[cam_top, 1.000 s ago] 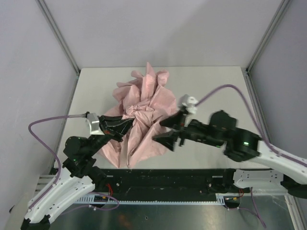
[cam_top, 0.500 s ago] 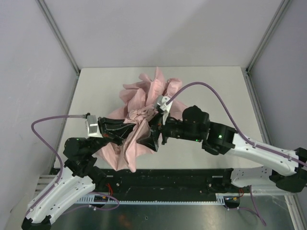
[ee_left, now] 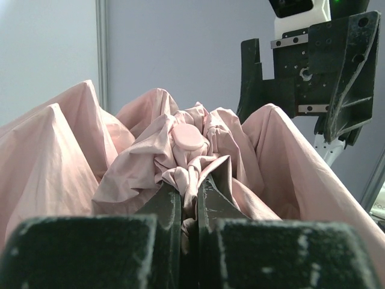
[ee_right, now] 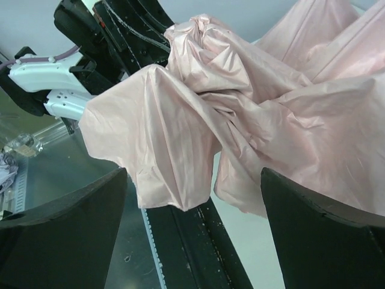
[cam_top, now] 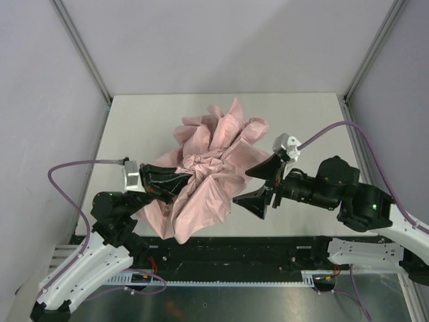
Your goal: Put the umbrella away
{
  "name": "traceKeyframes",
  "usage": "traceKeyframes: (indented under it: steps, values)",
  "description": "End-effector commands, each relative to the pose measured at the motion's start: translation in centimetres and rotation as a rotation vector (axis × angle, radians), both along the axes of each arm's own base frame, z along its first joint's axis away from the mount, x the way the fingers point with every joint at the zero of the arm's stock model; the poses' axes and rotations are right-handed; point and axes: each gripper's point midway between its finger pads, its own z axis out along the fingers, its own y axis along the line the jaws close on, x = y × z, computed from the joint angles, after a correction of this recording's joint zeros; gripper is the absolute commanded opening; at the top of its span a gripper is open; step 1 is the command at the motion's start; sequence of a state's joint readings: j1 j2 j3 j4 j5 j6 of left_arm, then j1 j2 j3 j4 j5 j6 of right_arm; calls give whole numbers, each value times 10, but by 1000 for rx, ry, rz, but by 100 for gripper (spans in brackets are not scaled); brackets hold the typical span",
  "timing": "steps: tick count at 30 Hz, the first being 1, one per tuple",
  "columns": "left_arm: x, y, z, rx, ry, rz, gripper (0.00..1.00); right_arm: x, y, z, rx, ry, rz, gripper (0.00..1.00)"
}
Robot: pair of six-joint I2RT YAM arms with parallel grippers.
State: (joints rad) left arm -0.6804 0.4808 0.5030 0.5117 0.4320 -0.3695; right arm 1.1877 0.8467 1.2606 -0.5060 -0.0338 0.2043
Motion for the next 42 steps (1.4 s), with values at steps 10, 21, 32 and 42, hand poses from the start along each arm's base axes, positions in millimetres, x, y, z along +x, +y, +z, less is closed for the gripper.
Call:
traceKeyframes:
  steps: [10,21,32,42]
  values:
    - [-32,0,32,-60,-81,-138,0,28,90,-9,57,-90,40,99]
    - [-85,-5,47,-24,-202,-393,0,15,117,-30,35,-175,309,99]
    - [-117,-17,64,-70,-281,-570,0,-11,134,-16,176,-148,562,98]
    - [-110,-27,65,-61,-291,-568,0,-27,121,-23,150,-88,625,49]
